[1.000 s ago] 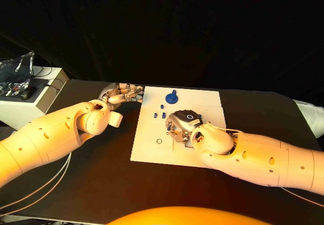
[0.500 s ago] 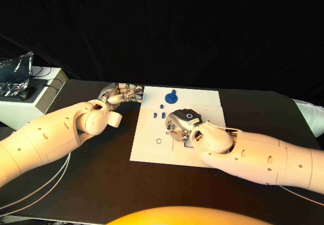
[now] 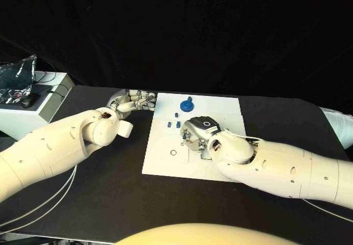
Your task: Assemble the parts on the task board
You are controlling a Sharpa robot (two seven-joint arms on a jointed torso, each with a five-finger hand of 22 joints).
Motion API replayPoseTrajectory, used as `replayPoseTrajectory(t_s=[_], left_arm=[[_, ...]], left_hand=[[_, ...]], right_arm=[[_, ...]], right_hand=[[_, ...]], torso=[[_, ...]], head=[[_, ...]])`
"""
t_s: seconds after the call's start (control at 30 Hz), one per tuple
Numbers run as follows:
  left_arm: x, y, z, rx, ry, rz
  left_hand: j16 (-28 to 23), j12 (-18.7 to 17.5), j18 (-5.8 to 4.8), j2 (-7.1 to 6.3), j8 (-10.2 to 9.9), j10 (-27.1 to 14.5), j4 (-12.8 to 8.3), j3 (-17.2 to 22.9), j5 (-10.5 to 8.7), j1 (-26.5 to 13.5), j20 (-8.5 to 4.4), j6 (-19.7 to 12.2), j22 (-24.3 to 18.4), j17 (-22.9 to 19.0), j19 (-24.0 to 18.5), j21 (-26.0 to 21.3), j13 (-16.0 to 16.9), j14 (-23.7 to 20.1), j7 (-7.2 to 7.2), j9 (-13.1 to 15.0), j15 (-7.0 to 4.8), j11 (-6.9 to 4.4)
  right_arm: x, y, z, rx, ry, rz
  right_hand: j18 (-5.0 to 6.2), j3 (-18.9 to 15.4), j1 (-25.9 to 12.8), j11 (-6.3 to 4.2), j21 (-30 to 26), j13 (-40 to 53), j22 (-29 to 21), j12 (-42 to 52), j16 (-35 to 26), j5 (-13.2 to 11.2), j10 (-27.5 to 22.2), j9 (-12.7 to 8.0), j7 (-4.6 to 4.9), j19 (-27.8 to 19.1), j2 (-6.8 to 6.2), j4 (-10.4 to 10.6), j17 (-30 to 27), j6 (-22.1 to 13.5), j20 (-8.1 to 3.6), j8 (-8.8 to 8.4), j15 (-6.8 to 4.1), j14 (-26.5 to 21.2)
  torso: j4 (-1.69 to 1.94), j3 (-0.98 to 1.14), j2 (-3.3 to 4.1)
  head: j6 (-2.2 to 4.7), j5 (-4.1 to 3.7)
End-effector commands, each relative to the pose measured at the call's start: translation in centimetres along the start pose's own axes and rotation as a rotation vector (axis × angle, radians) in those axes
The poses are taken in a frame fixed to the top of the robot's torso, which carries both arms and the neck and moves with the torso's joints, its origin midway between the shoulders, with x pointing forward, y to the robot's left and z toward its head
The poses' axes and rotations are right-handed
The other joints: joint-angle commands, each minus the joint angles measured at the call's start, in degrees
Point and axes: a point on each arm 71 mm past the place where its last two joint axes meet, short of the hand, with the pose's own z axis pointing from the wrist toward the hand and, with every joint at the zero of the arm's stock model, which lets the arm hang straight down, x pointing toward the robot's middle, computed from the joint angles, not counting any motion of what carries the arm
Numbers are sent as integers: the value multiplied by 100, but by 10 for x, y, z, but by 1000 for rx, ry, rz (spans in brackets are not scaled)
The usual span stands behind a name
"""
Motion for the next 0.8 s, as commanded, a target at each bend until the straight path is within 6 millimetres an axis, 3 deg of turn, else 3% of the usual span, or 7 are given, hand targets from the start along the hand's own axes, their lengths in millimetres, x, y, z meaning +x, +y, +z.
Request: replayPoseTrajectory(t_s=[0.03, 0.23, 0.37, 0.4, 0.6, 0.67, 0.8], left_arm=[[2, -1, 0, 4, 17, -8], [1, -1, 0, 3, 15, -7], [1, -1, 0, 2, 15, -7], [1, -1, -1, 2, 14, -7], [1, -1, -1, 2, 15, -7], [1, -1, -1, 1, 15, -7], [1, -1, -1, -1, 16, -7]], left_hand=[[-30, -34, 47, 18, 32, -27, -32, 4, -15, -31, 37, -7, -5, 5, 19, -29, 5, -4, 29, -8, 33, 22], [-30, -35, 47, 18, 33, -27, -32, 4, -15, -32, 37, -7, -6, 6, 19, -31, 5, -4, 29, -8, 33, 23], [-33, -37, 48, 25, 37, -29, -35, 4, -15, -33, 38, -11, -11, 11, 25, -40, 6, -3, 30, -9, 34, 23], [-33, -37, 48, 25, 37, -29, -35, 4, -15, -33, 38, -11, -11, 11, 25, -40, 6, -3, 30, -9, 34, 23], [-33, -37, 48, 25, 37, -29, -35, 4, -15, -33, 38, -11, -11, 11, 25, -40, 6, -3, 30, -9, 34, 23], [-35, -39, 48, 27, 38, -30, -39, 5, -15, -31, 38, -14, -14, 14, 28, -45, 7, -2, 31, -10, 34, 24], [-35, -39, 48, 29, 39, -30, -38, 5, -15, -33, 38, -15, -15, 14, 29, -47, 7, -2, 32, -10, 34, 24]], right_arm=[[9, -5, -3, 13, 56, -7], [8, -7, -4, 10, 56, -5], [7, -8, -5, 7, 47, -4], [7, -8, -5, 5, 40, -5], [5, -7, -5, -2, 15, -9], [4, -6, -5, -8, 8, -9], [3, -6, -7, -21, -7, 0]], right_hand=[[-22, 1, -16, -59, -15, 14, 12, 73, 18, 57, 49, 36, -28, 2, 82, 37, -33, 106, -16, 69, -18, 264], [-26, 7, 5, -92, 6, 15, 28, 113, 7, 132, 99, 81, -71, 20, 117, 19, -57, 176, -40, 138, -47, 257], [-42, 48, 145, -128, 89, 11, 81, 143, 8, 162, 167, 151, -92, 60, 175, -117, -59, 228, -75, 220, -82, 257], [-52, 99, 218, -128, 133, 1, 114, 143, 15, 8, 184, 187, -79, 79, 223, -198, -51, 217, -88, 249, -88, 261], [-83, 300, 451, -139, 341, 2, 259, 160, 46, -60, 294, 256, -45, 139, 286, -495, -6, 211, -124, 304, -108, 275], [-98, 428, 521, -137, 443, 14, 347, 156, 58, -413, 345, 269, -35, 151, 328, -623, 7, 210, -134, 308, -109, 279], [-106, 511, 511, -142, 502, 32, 406, 154, 60, -646, 390, 279, -33, 150, 384, -663, 2, 214, -134, 311, -111, 278]], torso=[[-3, -2, -4], [-4, 0, -3], [-5, 0, -6], [-5, 0, -6], [-1, -2, -5], [1, -2, -6], [0, -4, -6]], head=[[-1, 0], [2, 2], [9, 0], [9, 0], [11, -7], [14, -10], [16, -10]])
